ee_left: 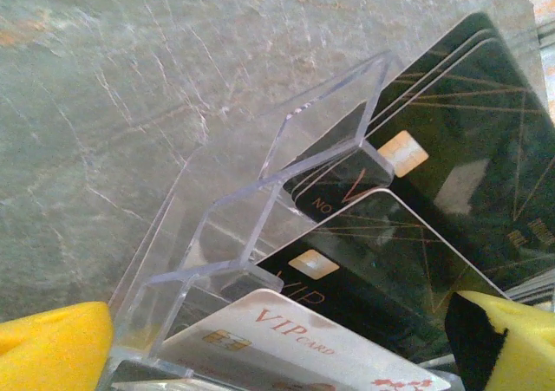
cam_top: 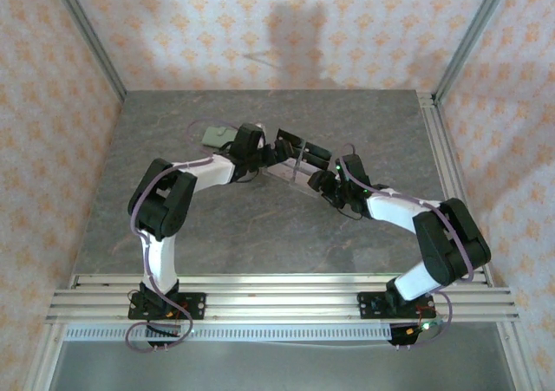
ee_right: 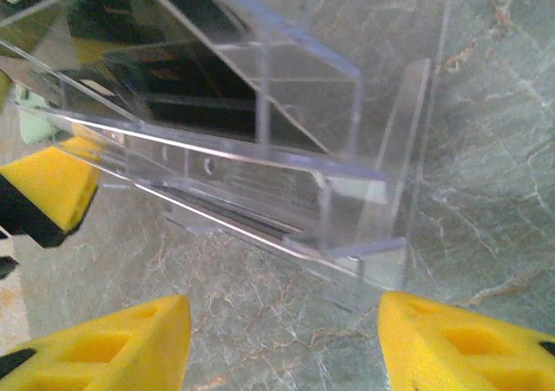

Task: Put the credit cards into the card holder
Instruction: Move the storage box to the center of the table, then pick up the card holder from the top-center of the table.

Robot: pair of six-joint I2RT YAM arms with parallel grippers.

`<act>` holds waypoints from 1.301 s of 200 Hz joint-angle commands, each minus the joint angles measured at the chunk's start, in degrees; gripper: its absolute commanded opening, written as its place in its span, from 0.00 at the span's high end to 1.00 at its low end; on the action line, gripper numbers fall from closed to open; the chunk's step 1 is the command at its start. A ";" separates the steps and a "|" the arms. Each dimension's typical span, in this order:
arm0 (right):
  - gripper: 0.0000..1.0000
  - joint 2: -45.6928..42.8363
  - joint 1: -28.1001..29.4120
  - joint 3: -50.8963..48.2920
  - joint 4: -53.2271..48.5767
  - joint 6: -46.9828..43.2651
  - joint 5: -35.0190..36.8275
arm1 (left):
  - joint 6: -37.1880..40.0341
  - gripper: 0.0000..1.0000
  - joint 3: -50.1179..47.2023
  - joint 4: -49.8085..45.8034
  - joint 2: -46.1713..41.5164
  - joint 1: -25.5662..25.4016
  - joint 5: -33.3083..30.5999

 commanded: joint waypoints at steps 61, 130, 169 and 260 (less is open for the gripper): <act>0.36 -3.73 -0.58 1.41 -3.94 -1.83 5.12 | -1.54 0.00 2.54 1.36 1.49 -3.33 0.32; 0.15 -7.16 -2.73 1.11 -7.54 -3.87 5.14 | -0.95 0.00 4.03 0.23 1.02 -4.10 -1.09; 0.01 -12.36 -2.81 2.46 -12.62 -8.27 9.23 | -0.92 0.00 4.37 -0.68 -2.29 -2.24 -1.95; 0.13 -14.30 -5.42 7.64 -19.15 -17.44 2.68 | -4.32 0.00 7.00 -16.14 -8.25 9.94 -10.53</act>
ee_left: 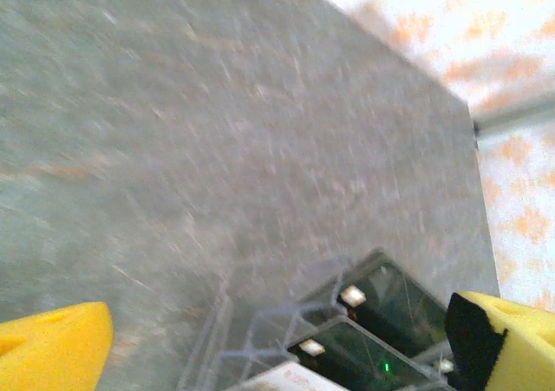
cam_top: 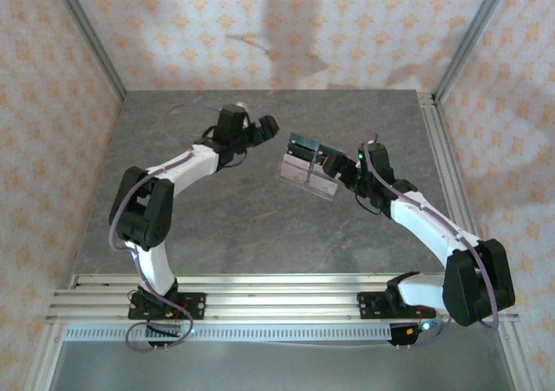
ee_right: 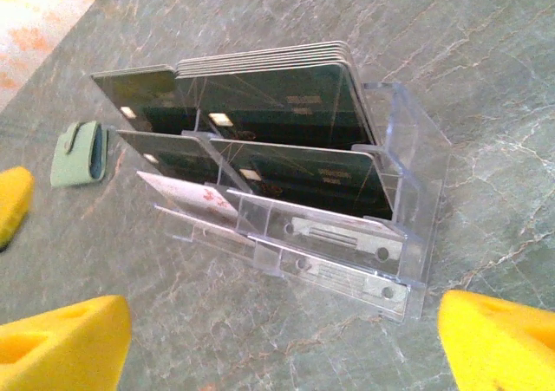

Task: Put the credit cards into the card holder
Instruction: Pick up the card holder from the top-center of the table.

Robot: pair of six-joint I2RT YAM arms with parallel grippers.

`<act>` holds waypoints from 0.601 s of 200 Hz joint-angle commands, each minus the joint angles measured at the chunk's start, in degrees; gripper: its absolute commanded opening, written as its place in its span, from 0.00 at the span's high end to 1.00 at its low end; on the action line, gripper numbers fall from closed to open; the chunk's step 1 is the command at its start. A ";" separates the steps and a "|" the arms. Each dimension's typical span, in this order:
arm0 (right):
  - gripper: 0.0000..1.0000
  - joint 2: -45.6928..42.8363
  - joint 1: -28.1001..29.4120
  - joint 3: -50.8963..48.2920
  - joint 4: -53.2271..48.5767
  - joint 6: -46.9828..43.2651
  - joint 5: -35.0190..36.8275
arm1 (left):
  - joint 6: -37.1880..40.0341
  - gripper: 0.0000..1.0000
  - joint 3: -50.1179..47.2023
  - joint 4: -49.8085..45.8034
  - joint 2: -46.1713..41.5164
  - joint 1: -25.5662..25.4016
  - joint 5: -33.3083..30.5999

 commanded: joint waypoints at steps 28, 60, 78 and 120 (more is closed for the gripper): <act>0.19 2.58 -0.06 3.74 -3.64 -6.75 -3.30 | -5.76 0.00 5.43 -13.79 4.08 8.94 -6.67; 0.11 3.06 -0.11 3.39 -3.59 -7.46 -2.27 | -10.97 0.00 5.62 -10.56 9.47 14.36 -2.80; 0.01 3.05 -0.17 3.88 -4.80 -7.47 0.82 | -13.10 0.00 5.24 -7.77 11.20 16.04 -0.88; 0.01 2.54 -3.49 5.27 -5.21 -4.34 1.99 | -15.24 0.04 4.03 -3.53 13.04 17.17 1.04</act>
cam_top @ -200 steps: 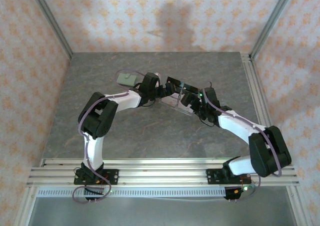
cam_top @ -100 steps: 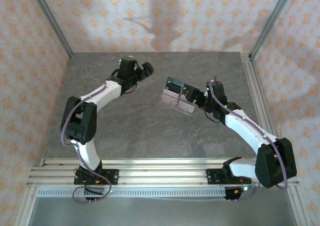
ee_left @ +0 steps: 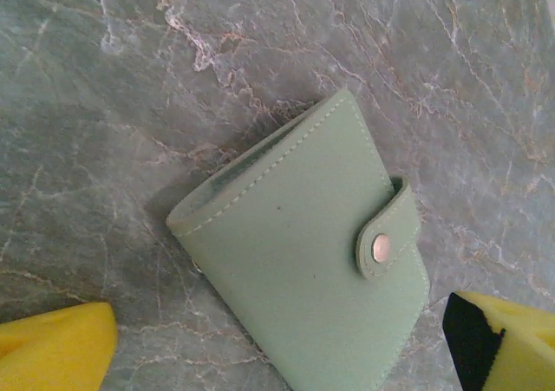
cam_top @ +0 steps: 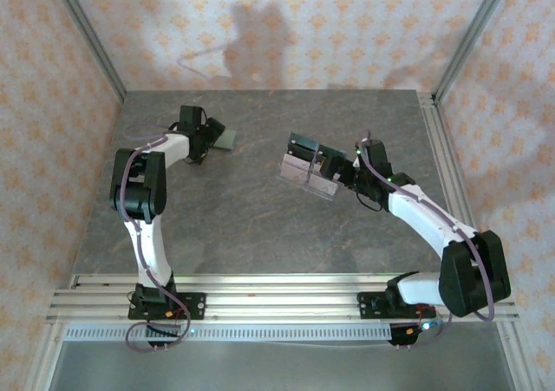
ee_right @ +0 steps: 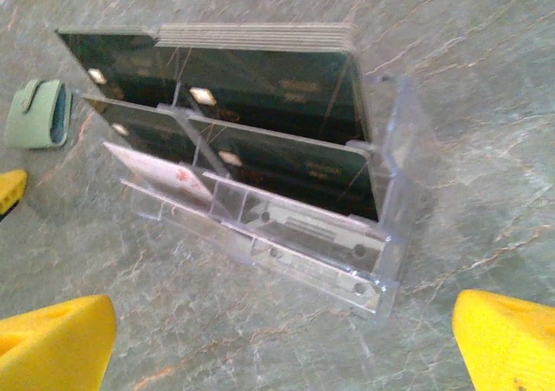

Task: Put the credit cards into the card holder
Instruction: Pick up the card holder from the top-center of the table.

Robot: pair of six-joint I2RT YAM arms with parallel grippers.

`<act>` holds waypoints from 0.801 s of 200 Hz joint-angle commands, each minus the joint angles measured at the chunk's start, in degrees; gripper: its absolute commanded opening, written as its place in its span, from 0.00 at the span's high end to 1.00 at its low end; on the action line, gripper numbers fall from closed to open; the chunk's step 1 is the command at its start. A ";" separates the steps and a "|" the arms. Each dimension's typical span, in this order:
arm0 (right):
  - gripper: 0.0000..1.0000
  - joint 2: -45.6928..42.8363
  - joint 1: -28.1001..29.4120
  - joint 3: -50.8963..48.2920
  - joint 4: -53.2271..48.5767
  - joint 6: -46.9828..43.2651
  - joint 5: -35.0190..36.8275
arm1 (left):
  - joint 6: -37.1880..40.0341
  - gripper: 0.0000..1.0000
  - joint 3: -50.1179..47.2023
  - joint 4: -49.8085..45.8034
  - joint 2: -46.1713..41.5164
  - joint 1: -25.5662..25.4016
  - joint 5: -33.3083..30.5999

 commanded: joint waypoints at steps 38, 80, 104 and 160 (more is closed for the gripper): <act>0.01 -0.20 -4.80 2.47 -0.36 -1.81 -3.55 | -6.51 0.11 -3.40 10.38 0.77 0.20 2.95; 0.01 -0.80 -4.77 -0.49 2.27 -2.28 -7.44 | -8.96 0.18 -5.40 14.21 1.49 0.81 2.25; 0.00 -1.17 -4.77 -1.42 3.42 -2.04 -8.31 | -10.44 0.25 -6.29 16.88 2.03 1.07 1.65; 0.08 -0.75 -4.78 -1.25 3.91 -2.37 -9.79 | -12.12 0.49 -6.92 20.45 3.95 1.19 0.10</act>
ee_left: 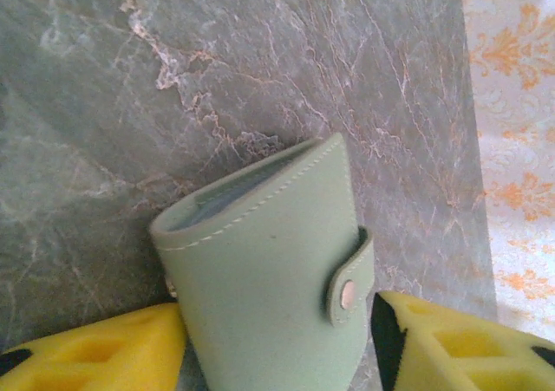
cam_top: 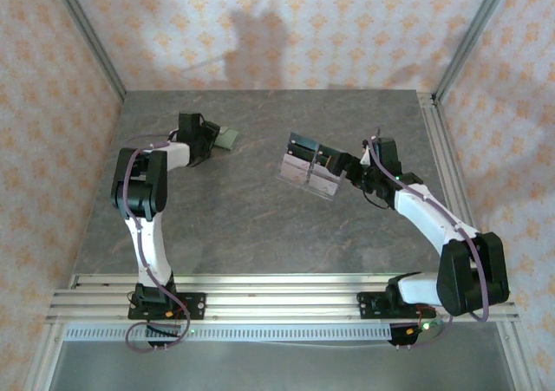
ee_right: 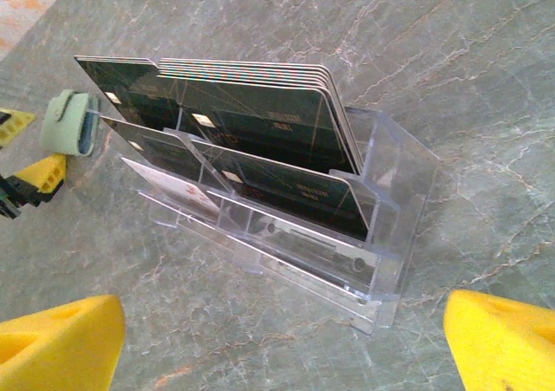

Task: Put the credit cards into the card holder
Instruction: Pick up the card holder from the top-center of the table.

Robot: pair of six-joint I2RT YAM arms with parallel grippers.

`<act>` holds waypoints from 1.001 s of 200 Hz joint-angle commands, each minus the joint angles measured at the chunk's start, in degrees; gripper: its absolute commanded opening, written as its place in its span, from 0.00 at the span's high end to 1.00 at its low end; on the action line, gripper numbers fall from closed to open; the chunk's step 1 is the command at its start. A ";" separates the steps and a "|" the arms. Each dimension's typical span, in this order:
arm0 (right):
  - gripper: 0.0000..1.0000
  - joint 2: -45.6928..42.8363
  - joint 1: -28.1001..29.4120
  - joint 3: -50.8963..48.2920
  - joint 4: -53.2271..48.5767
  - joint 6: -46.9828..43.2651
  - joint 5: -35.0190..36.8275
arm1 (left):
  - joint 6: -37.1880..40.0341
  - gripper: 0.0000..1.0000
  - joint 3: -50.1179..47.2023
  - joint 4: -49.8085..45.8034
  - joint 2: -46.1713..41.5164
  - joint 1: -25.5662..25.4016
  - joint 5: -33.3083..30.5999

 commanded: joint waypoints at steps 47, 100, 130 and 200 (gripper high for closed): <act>0.11 -1.08 -0.14 -0.56 1.15 -0.83 -2.04 | -1.74 0.70 -1.56 5.73 3.17 0.49 -2.71; 0.11 -1.88 -0.12 -0.71 0.61 -0.37 -3.51 | -1.18 1.00 0.05 7.77 5.30 0.55 -0.54; 0.07 -2.37 -0.10 -0.08 -0.50 -0.37 -4.15 | 2.39 1.00 2.19 6.41 4.04 0.50 2.77; 0.22 -0.69 8.99 10.62 -12.73 -5.11 0.41 | 18.48 1.00 -4.50 -7.80 -17.19 -1.80 13.74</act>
